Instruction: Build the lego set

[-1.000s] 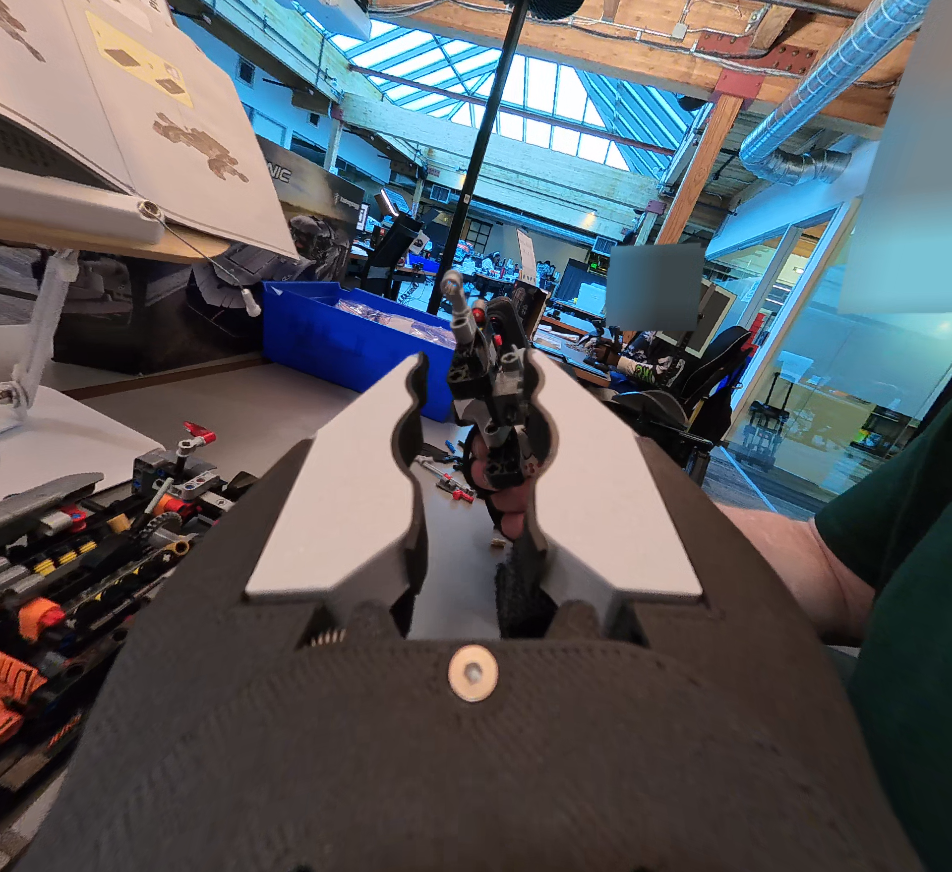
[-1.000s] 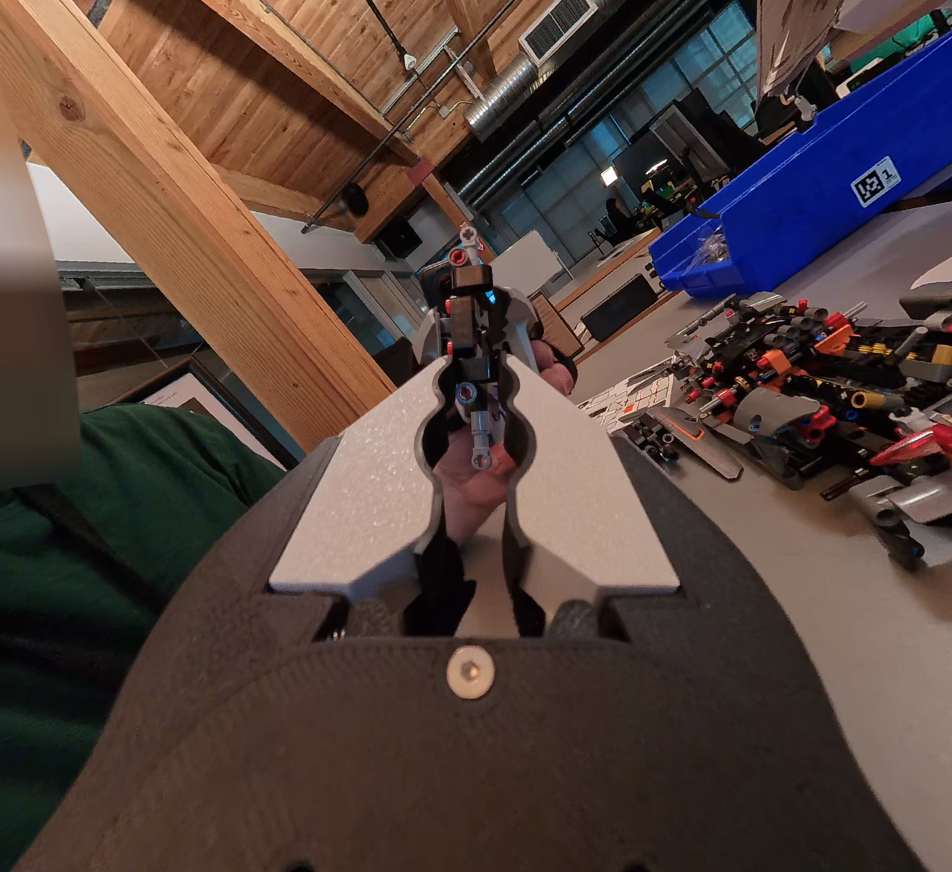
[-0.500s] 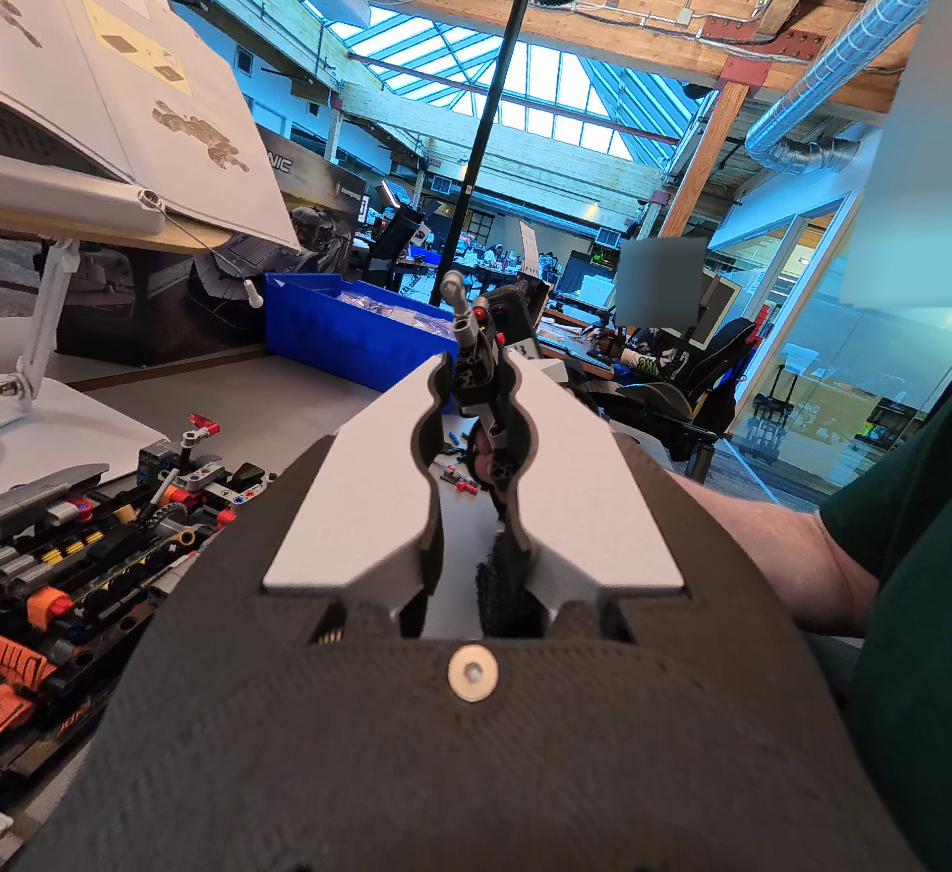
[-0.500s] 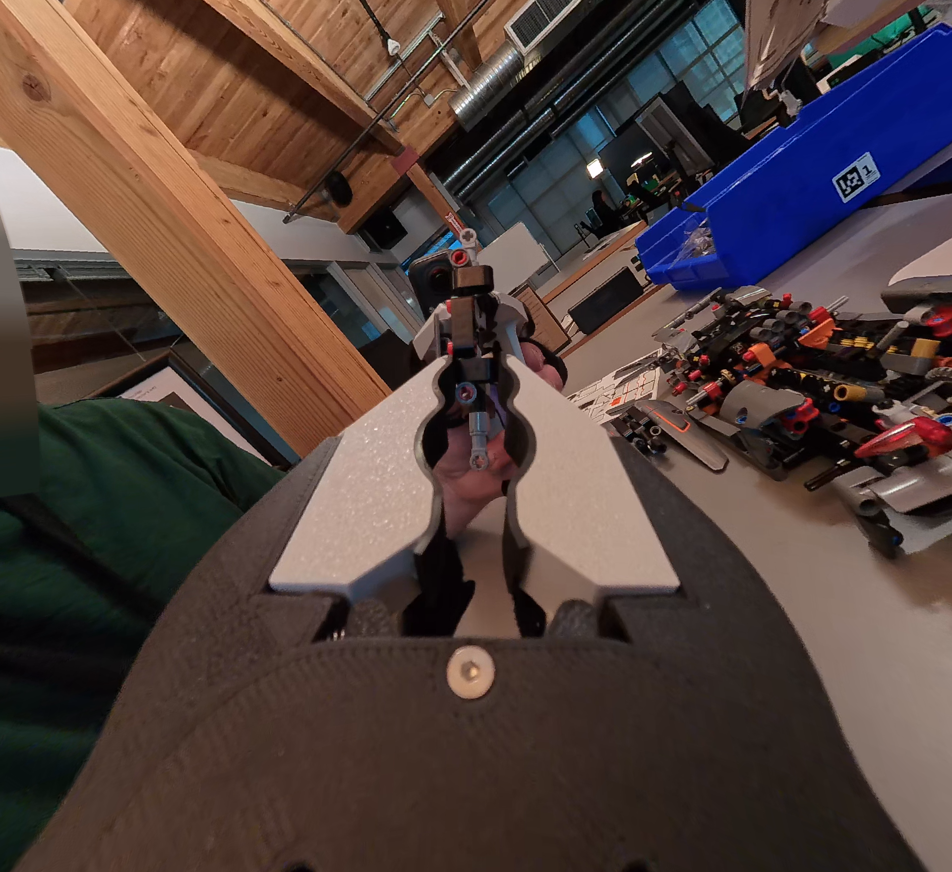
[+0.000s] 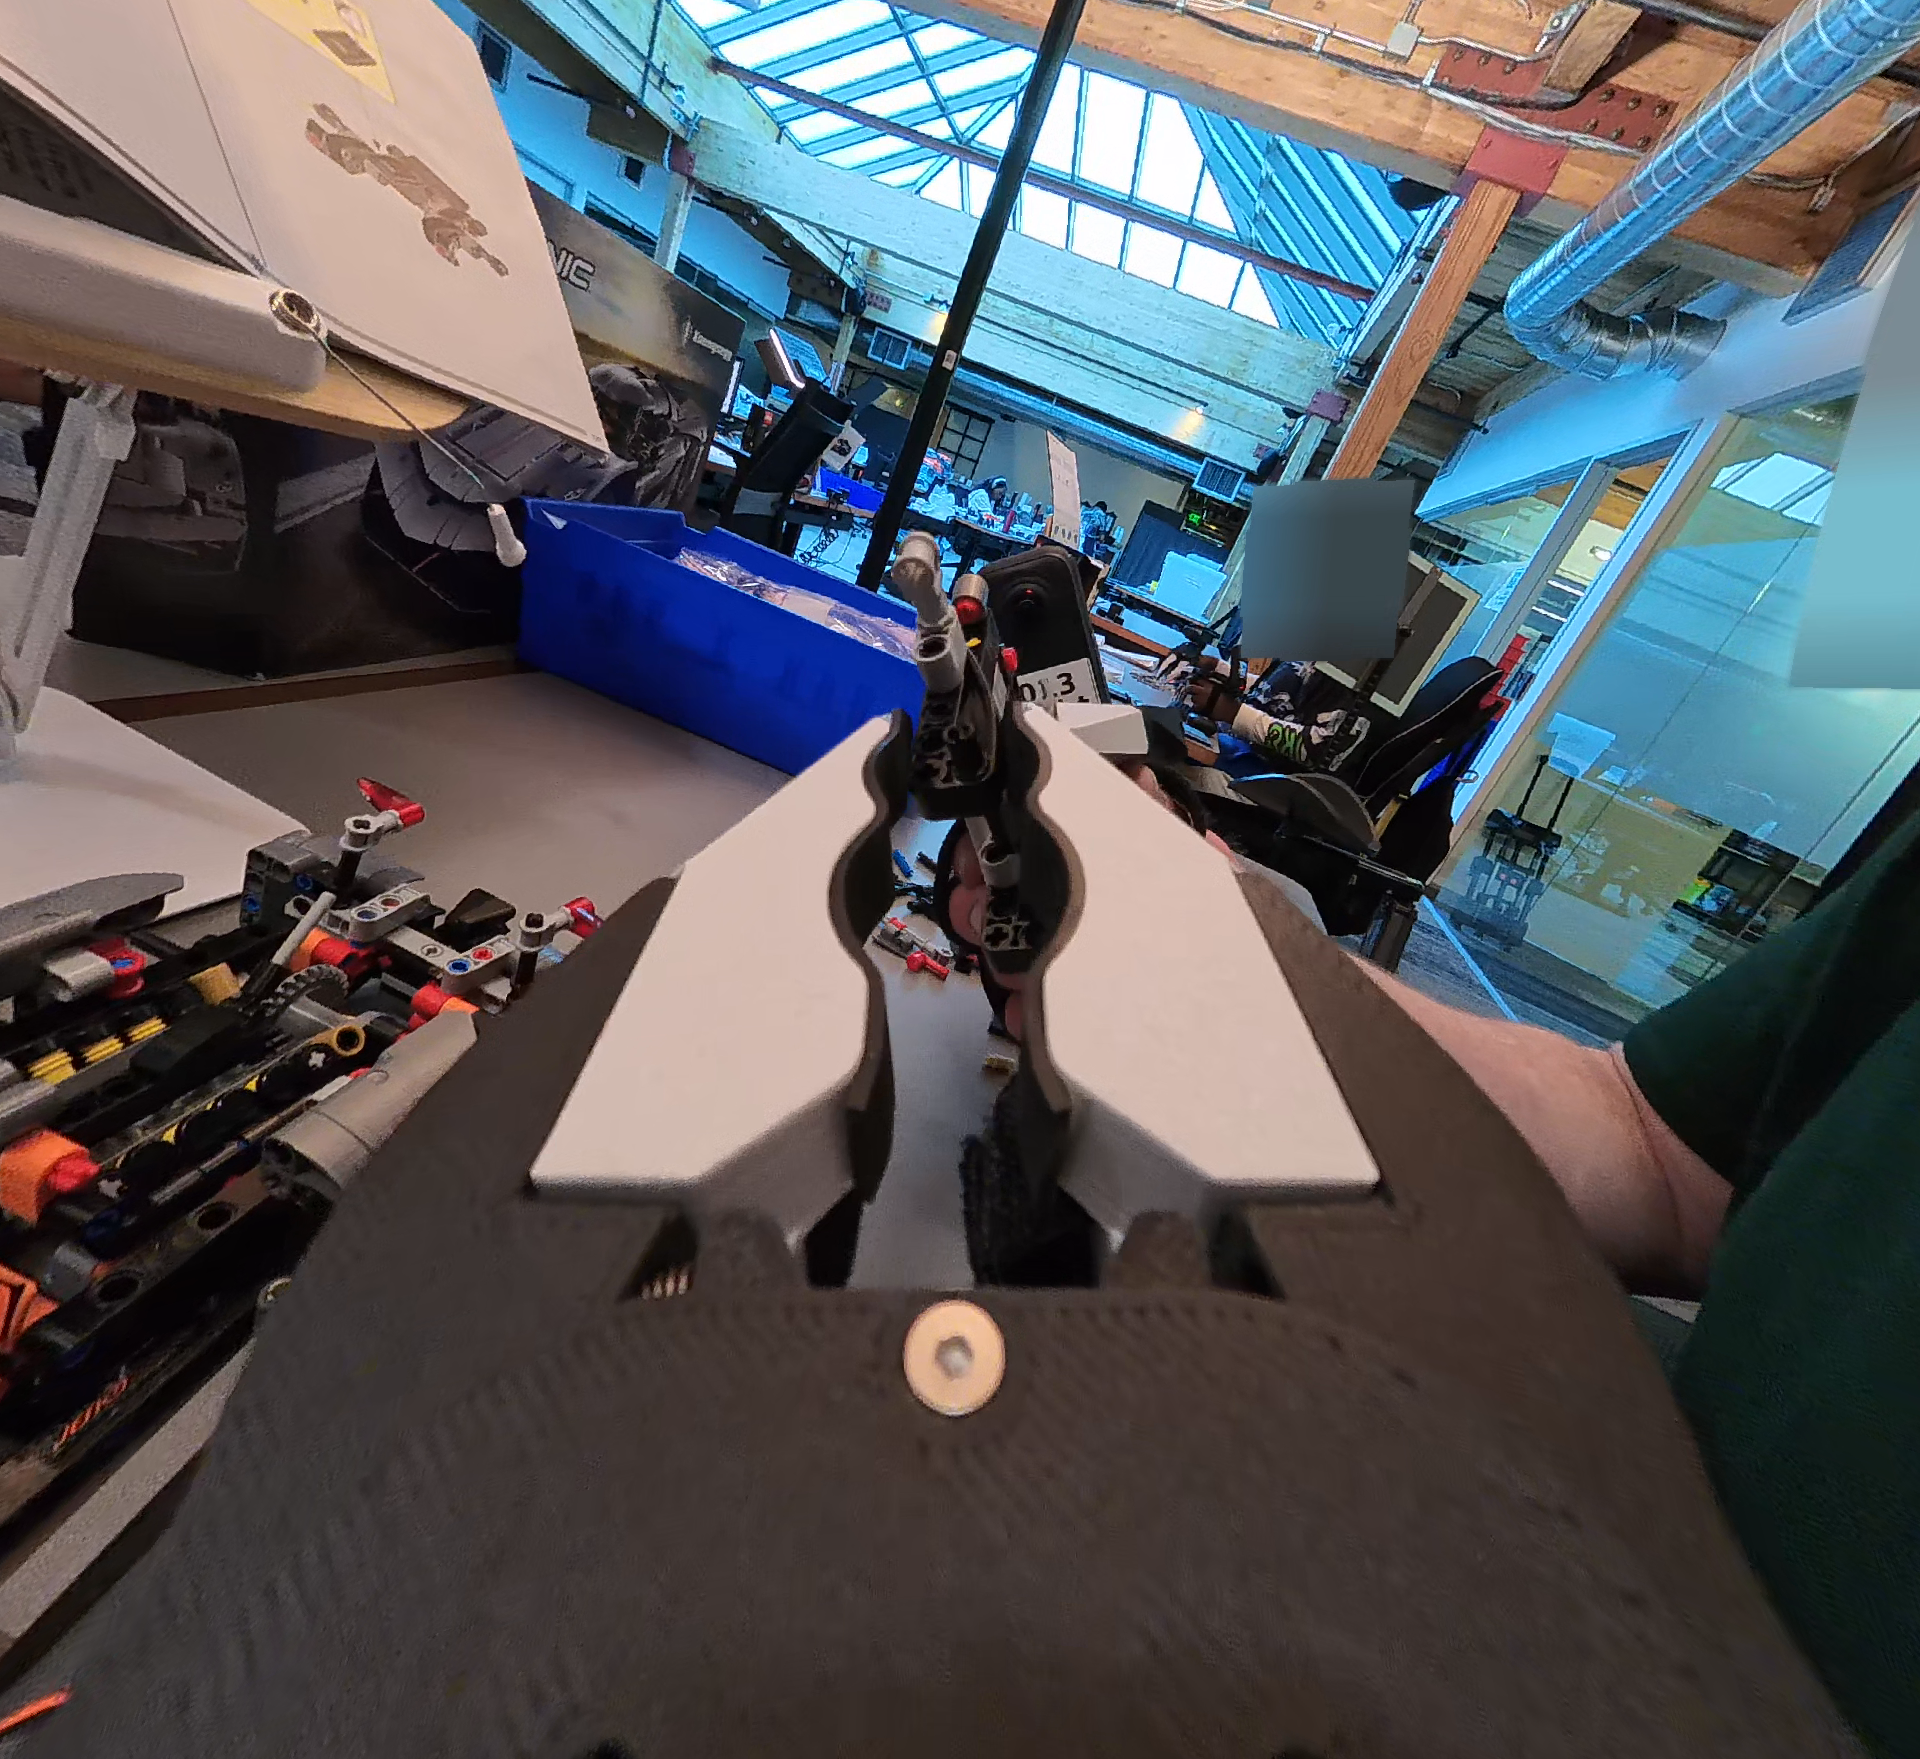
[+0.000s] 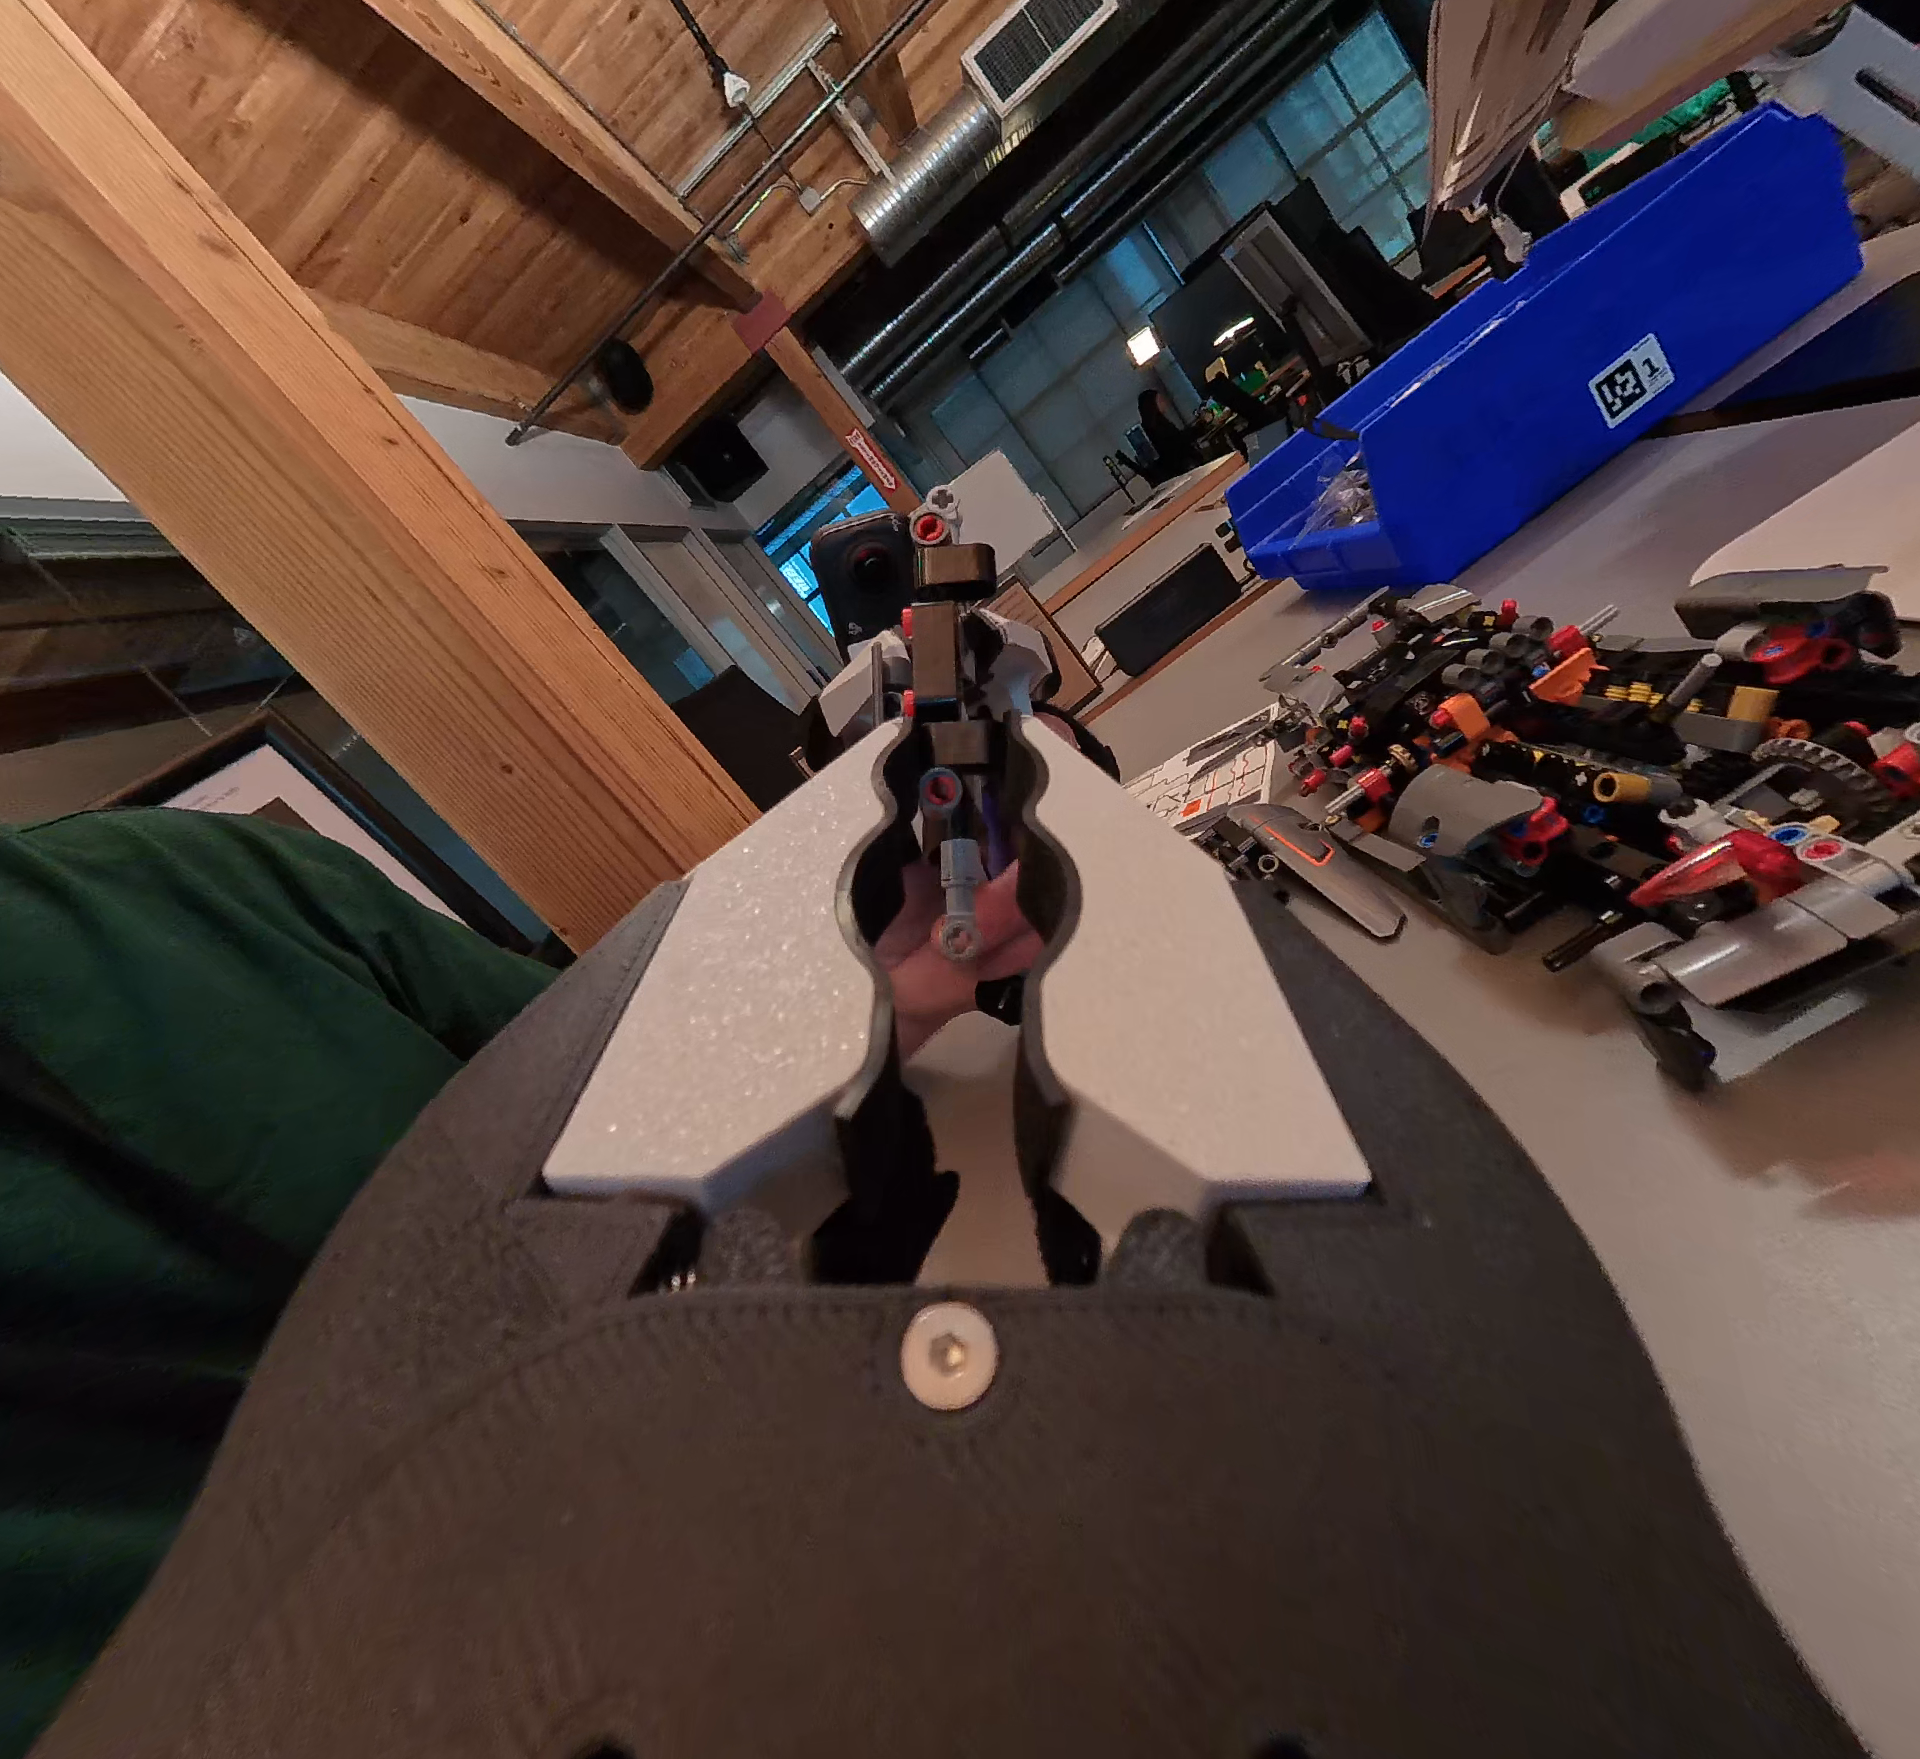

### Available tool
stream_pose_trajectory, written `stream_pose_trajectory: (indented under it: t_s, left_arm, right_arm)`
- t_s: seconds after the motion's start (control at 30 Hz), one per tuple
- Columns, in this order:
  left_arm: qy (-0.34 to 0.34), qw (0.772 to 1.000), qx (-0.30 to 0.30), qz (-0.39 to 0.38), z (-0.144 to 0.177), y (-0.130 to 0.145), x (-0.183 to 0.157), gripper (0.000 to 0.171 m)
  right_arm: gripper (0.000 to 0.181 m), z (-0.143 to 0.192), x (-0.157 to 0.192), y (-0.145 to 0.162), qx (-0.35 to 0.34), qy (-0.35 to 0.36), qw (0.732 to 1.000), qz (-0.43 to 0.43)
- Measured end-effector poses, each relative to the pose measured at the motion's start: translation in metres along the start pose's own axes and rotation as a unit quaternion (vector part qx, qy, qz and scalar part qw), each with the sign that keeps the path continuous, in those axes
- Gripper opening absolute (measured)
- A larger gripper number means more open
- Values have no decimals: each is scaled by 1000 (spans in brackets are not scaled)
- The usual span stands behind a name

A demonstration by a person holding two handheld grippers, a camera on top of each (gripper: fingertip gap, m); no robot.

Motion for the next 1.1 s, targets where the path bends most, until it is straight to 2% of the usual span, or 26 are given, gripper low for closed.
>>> stream_pose_trajectory:
  t_s: [0.3, 0.43, 0.67, 0.77, 0.93, 1.1]
  left_arm:
    - [-5, 1000, 2, -7, 0, 1, 2, 16]
    - [-12, 1000, -3, -25, 1, -2, 4, 23]
    - [-22, 992, 35, -116, -2, 4, 0, 29]
    - [-30, 991, 38, -124, -1, 4, 2, 33]
    - [-66, 988, 17, -135, 10, -12, 15, 36]
    - [-90, 987, -1, -135, 18, -26, 23, 35]
  right_arm:
    - [13, 1, -1, -2, -1, 5, 1000, -2]
    - [13, 2, -2, -3, -5, 6, 1000, -4]
    - [13, 3, -4, -4, -7, 11, 1000, -10]
    - [13, 5, -6, -5, -1, 19, 1000, -10]
    - [13, 14, -20, 10, 77, 74, 994, -25]
    - [13, 27, -29, 52, 196, 128, 969, -73]
Point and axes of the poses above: each gripper's, where its closed fingertips meet, z back along the fingers, y out of its underside, x = y × z across the jaws, the point moved 3 cm from there along z, back along the fingers, and after that the axes turned 13 degrees about -x, right-handed, at the moved point
